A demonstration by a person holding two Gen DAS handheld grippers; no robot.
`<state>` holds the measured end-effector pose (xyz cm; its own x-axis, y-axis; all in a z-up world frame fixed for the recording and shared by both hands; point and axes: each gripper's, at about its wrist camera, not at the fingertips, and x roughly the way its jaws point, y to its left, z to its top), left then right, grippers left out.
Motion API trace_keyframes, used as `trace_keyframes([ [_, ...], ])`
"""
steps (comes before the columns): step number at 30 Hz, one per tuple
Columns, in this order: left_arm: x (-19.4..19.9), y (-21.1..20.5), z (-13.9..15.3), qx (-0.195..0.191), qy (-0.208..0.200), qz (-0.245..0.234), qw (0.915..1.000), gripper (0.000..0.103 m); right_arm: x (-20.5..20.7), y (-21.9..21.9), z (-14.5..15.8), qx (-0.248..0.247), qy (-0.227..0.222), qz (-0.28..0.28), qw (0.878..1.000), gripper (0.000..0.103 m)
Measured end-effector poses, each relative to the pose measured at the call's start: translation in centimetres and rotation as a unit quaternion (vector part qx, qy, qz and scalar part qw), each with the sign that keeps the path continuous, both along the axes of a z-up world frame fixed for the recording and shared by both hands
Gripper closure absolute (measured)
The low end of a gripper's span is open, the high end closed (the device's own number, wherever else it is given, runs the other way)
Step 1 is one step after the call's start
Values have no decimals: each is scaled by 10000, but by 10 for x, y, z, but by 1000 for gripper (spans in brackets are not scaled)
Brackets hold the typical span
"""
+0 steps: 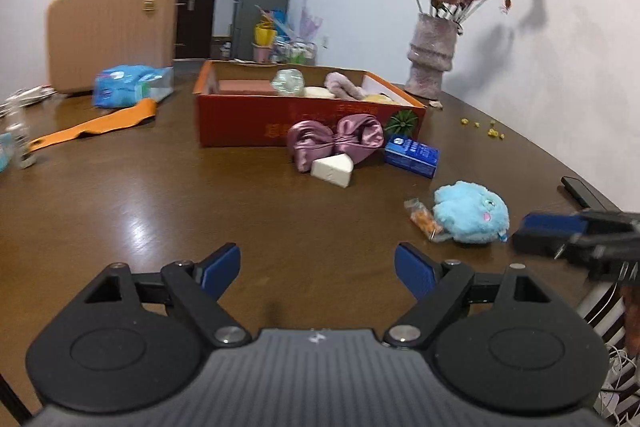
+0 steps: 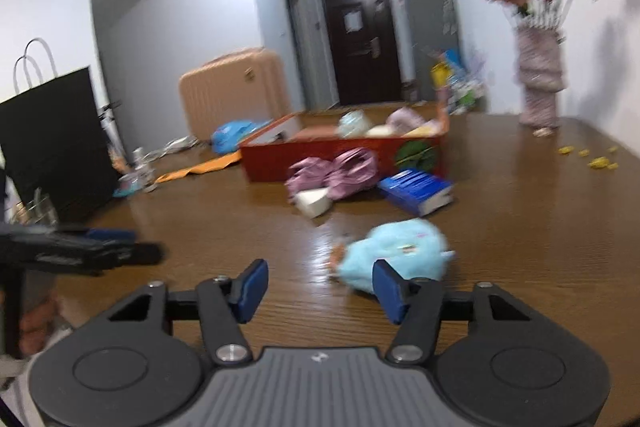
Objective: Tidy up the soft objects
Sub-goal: 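Grasp the white sponge wedge with the left gripper while the right grasps the snack packet, then carry the wedge and packet into the box and open both grippers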
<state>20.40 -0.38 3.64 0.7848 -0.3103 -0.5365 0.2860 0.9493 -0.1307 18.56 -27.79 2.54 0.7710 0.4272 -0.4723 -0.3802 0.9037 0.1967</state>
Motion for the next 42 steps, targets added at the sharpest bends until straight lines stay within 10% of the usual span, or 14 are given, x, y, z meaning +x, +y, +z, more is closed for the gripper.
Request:
trace_keyframes([
  [11,134,-54,-21,221,284,-594,9976,25,90,32,-35,-533,399,-191,9976,52],
  [18,178,-66,-40,227,541,-714,9957,50,111,26,-39,-429,493,-83,9978,80],
  [23,177,-62,-39,139,542,-745,9956,67,116,24,-39,-389,513,-91,9979,81],
  [42,57,-13,-3,-279,225,-230,9991,67,47,41,-16,-267,136,73,9995,81],
])
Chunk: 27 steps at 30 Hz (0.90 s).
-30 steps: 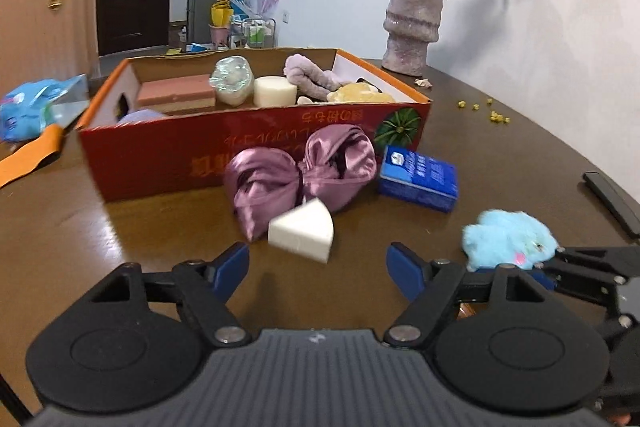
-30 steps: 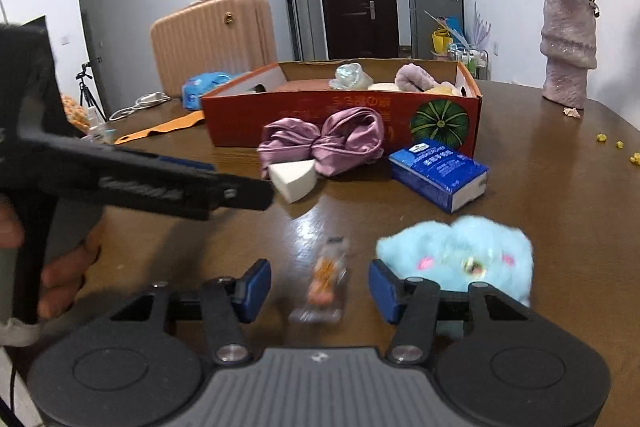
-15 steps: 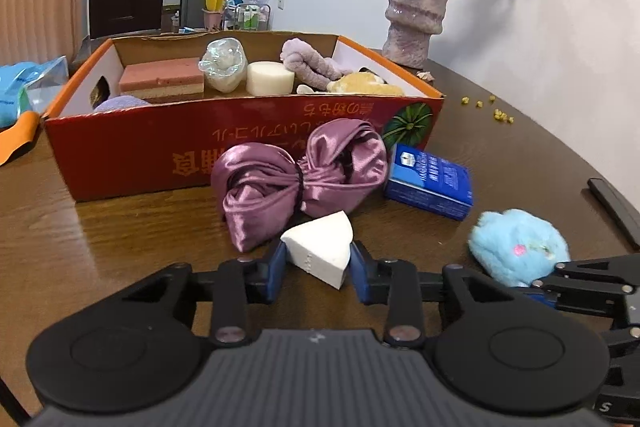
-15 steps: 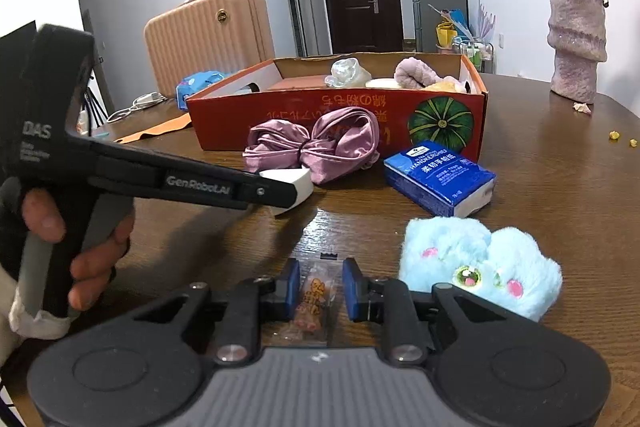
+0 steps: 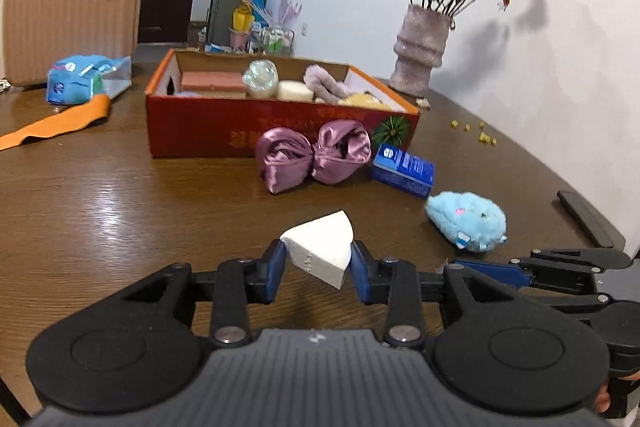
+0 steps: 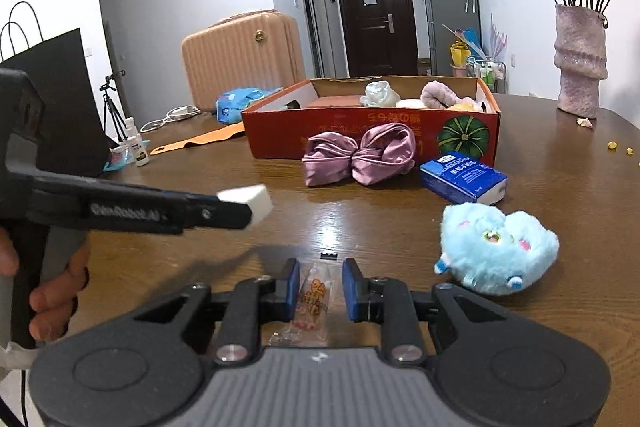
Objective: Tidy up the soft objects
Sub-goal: 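Carry the wedge and packet into the box and open both grippers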
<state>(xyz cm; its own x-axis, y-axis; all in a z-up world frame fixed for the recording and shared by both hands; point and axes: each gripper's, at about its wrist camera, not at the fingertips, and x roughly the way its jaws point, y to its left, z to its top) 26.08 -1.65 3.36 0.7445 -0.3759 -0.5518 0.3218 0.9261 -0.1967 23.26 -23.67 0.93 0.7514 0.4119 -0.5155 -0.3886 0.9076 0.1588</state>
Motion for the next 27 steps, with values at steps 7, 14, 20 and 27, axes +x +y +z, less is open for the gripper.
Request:
trace_keyframes([
  [7,26,18,29,-77,-393,-102,9991,67,20,9,21,233,-133,240,9994,81],
  [14,142,38,67,-76,-540,112,9984,67,113,19,73,447,-480,362,9972,81],
  [20,255,45,49,244,-165,444,9986,66,254,29,82,1103,292,153,9934,81],
  [27,294,60,14,84,-29,437,9990,43,371,60,37,1281,1509,-217,9800,78],
])
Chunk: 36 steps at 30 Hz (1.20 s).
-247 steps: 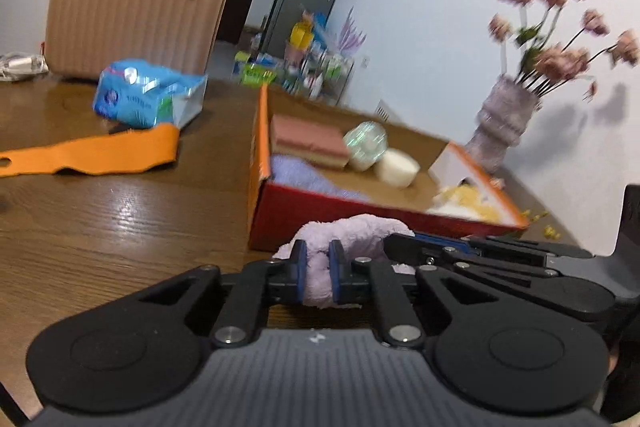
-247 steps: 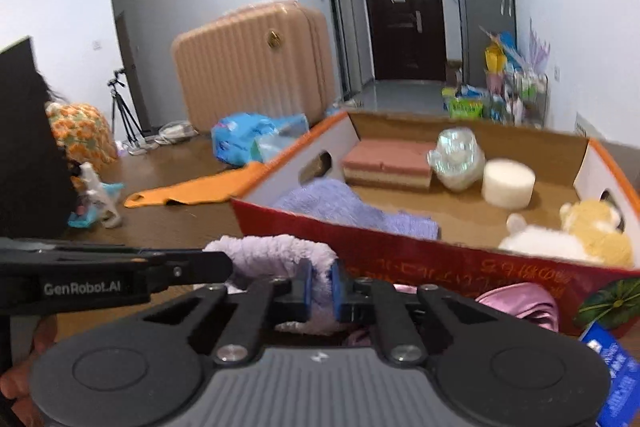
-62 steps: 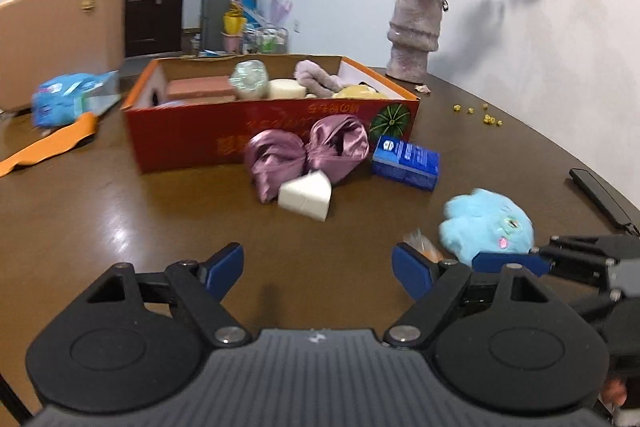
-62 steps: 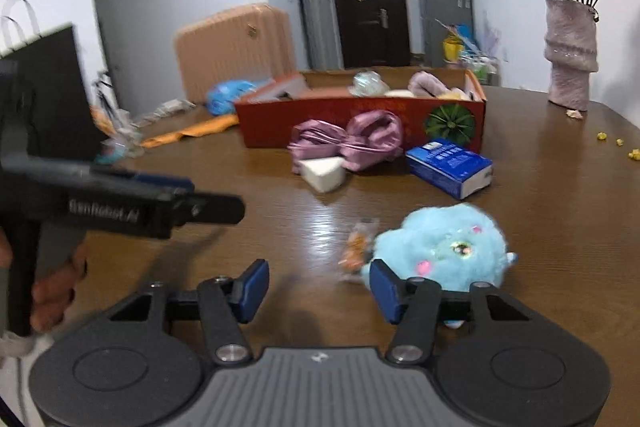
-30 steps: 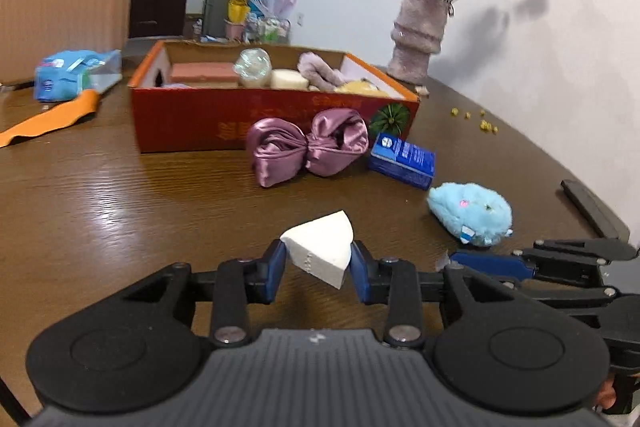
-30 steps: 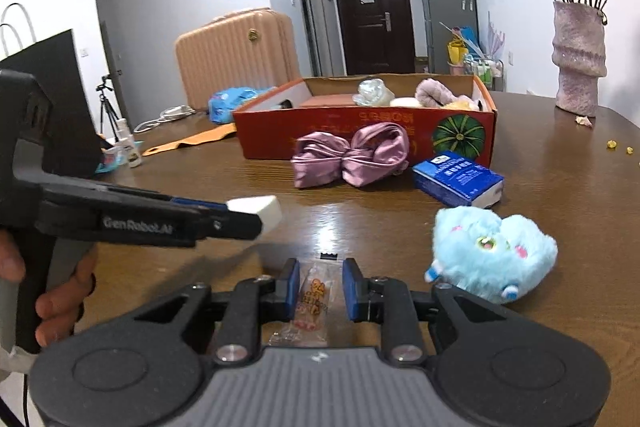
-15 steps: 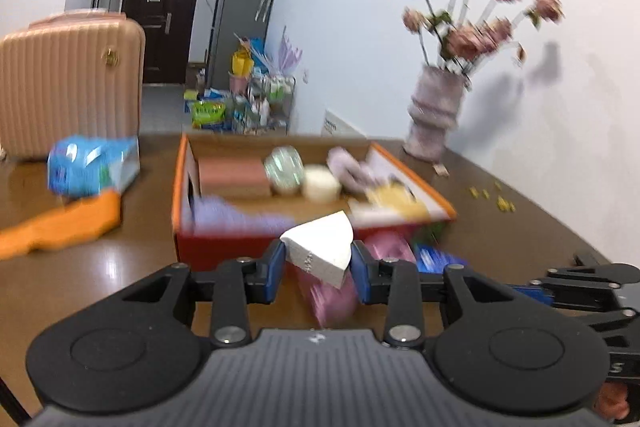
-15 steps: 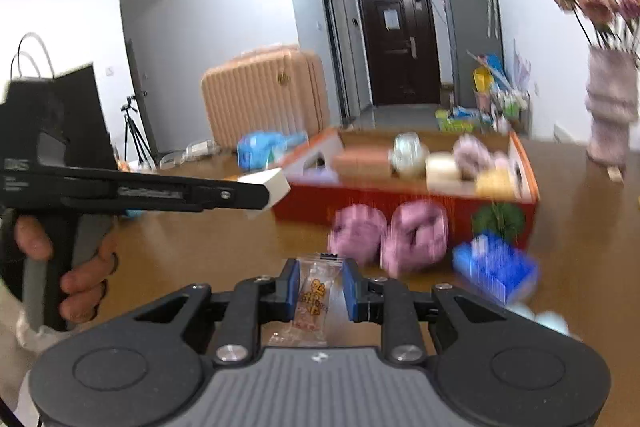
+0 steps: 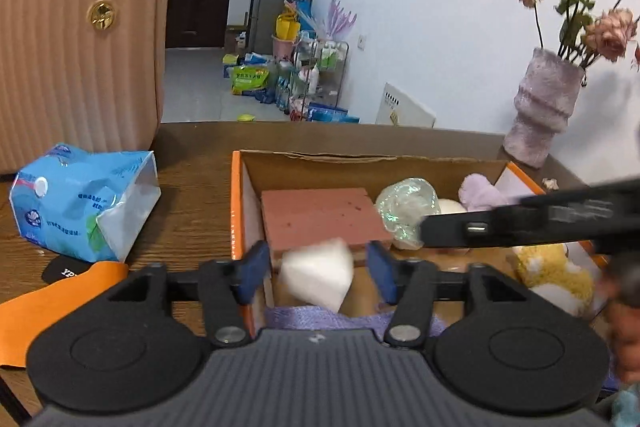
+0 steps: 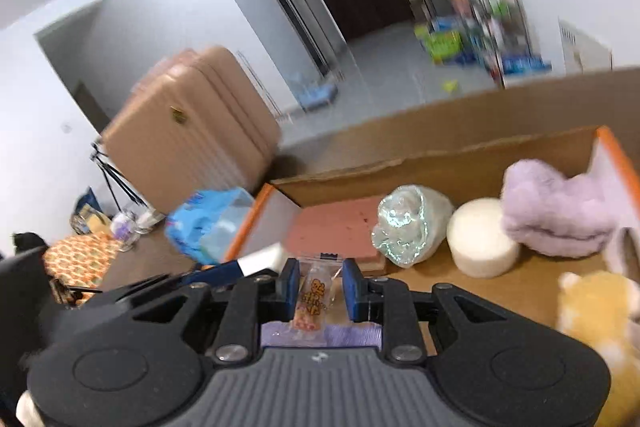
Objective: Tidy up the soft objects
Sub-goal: 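Carry the wedge and packet into the box and open both grippers, then move both tools back toward the pink satin bows and blue box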
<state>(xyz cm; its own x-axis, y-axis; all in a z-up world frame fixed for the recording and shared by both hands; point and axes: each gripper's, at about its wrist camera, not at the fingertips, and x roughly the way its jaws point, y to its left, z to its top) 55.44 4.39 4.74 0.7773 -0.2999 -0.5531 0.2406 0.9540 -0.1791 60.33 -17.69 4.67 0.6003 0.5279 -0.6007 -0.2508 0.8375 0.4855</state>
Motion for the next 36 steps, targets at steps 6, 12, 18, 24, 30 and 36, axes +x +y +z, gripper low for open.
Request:
trace_keyframes([
  [6,-3,10,5,-189,-36,-134,9997,39,18,23,-16,-66,110,76,9999,57],
  [12,-18,10,25,-118,-335,20,9994,33,-14,3,13,-312,-423,46,9986,54],
  [18,-53,-3,50,17,-425,-70,9991,32,-81,-47,57,-1209,-1007,14,9875,51],
  [24,-129,-13,78,123,-698,10,9975,29,-164,-94,86,-1563,-1497,-24,9763,46],
  [30,-243,-33,72,112,-967,5,9952,24,-262,-120,78,-1784,-2012,120,9631,41],
  [36,-335,-62,31,45,-649,218,9976,22,-349,-144,29,-1331,-1960,-35,9715,39],
])
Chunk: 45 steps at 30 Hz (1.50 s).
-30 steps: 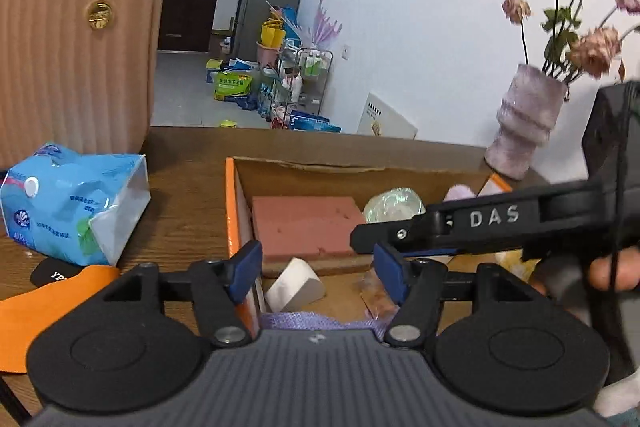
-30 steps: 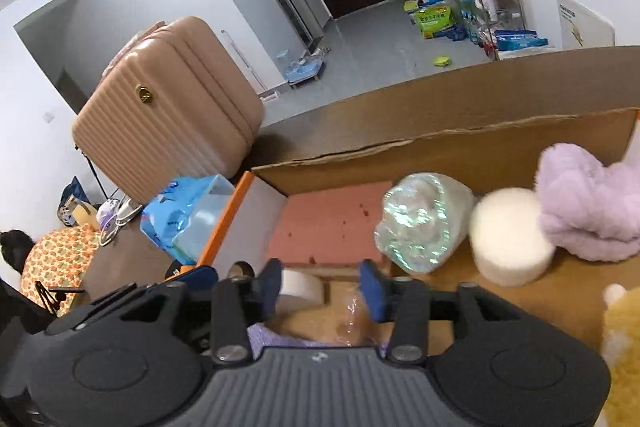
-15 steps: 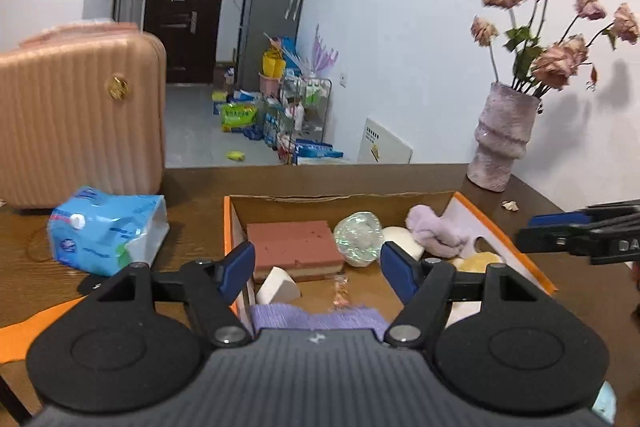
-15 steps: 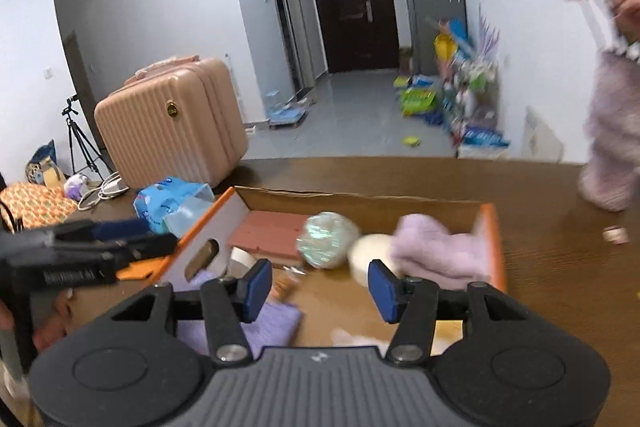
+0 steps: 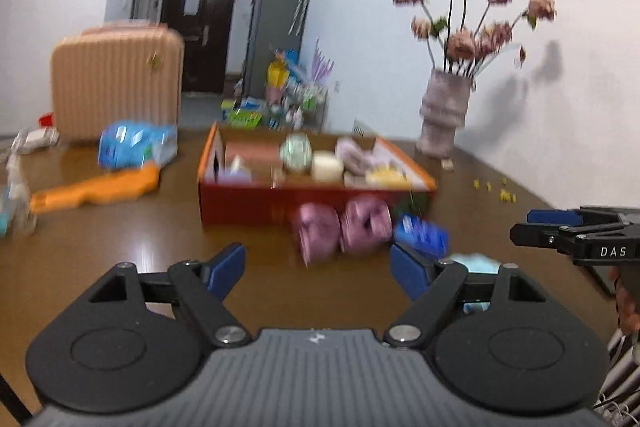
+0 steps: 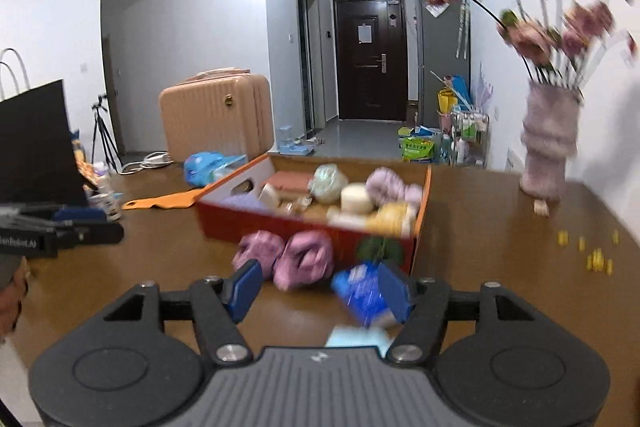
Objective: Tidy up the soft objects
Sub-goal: 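Move both tools back toward the pink satin bows and blue box, then grasp the light-blue plush toy with the left gripper while the right also pinches it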
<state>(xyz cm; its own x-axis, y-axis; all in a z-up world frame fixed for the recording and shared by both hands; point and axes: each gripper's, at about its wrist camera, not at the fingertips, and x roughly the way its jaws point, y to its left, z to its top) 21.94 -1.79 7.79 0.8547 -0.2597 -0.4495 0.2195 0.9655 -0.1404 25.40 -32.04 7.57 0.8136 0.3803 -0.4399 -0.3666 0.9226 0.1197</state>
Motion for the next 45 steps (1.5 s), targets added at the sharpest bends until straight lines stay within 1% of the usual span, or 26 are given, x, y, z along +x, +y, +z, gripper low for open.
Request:
trace_keyframes([
  [3,-26,-16,-16,105,222,-156,9996,22,-30,-12,-28,545,251,-133,9981,39],
  [5,-31,-24,-23,164,341,-195,9991,22,-35,-22,-42,888,468,-144,9948,38],
  [6,-31,-29,-25,212,362,-202,9989,22,-36,-24,-49,896,556,-181,9943,38],
  [9,-22,-43,-26,292,382,-266,9985,22,-33,-30,-59,726,593,-472,9945,38],
  [13,-1,-68,-27,214,334,-530,9978,22,-23,-47,-66,1118,556,-708,9896,38],
  [16,28,-96,-35,268,280,-794,9961,25,-9,-55,-73,1302,617,-959,9849,41],
  [18,50,-109,-42,-2,448,-1075,9932,28,5,-61,-78,1426,673,-1084,9815,42],
  [21,80,-121,-55,-441,802,-1300,9873,33,25,-64,-84,1586,768,-1176,9773,45],
  [22,88,-124,-60,-535,928,-1328,9853,38,32,-65,-87,1642,817,-1196,9757,46],
  [23,98,-126,-66,-644,1072,-1368,9827,40,37,-66,-89,1687,864,-1202,9745,51],
  [24,105,-127,-71,-730,1184,-1415,9801,46,43,-66,-92,1728,917,-1190,9734,54],
  [25,110,-127,-75,-803,1283,-1465,9776,54,48,-65,-95,1763,995,-1165,9723,61],
  [26,116,-125,-78,-994,1372,-1585,9727,57,52,-65,-98,1789,1049,-1125,9718,64],
  [27,119,-123,-80,-1133,1435,-1655,9691,63,54,-64,-100,1819,1056,-1095,9715,64],
  [28,123,-121,-82,-1259,1498,-1755,9648,67,55,-63,-101,1825,1048,-1078,9717,65],
  [30,127,-116,-86,-1457,1622,-1793,9593,67,58,-63,-102,1842,1082,-1013,9717,66],
  [32,128,-112,-89,-1605,1726,-1771,9555,68,58,-62,-102,1870,1119,-947,9714,66],
  [34,122,-109,-86,-1575,1726,-1737,9567,70,56,-59,-101,1852,1150,-883,9719,67],
  [37,105,-103,-79,-1395,1688,-1659,9615,70,44,-50,-98,1792,1190,-743,9738,67],
  [39,92,-92,-76,-1371,1632,-1557,9645,70,34,-43,-97,1829,1242,-594,9734,68],
  [41,81,-77,-74,-1309,1475,-1329,9713,70,18,-28,-95,1784,1263,-285,9754,68],
  [42,77,-69,-75,-1288,1425,-1165,9744,70,10,-17,-93,1729,1275,-47,9767,68],
  [44,70,-51,-74,-1354,1389,-934,9766,69,-6,-2,-90,1682,1267,227,9773,67],
  [45,63,-41,-71,-1440,1306,-917,9766,68,-11,3,-88,1686,1245,263,9774,67],
])
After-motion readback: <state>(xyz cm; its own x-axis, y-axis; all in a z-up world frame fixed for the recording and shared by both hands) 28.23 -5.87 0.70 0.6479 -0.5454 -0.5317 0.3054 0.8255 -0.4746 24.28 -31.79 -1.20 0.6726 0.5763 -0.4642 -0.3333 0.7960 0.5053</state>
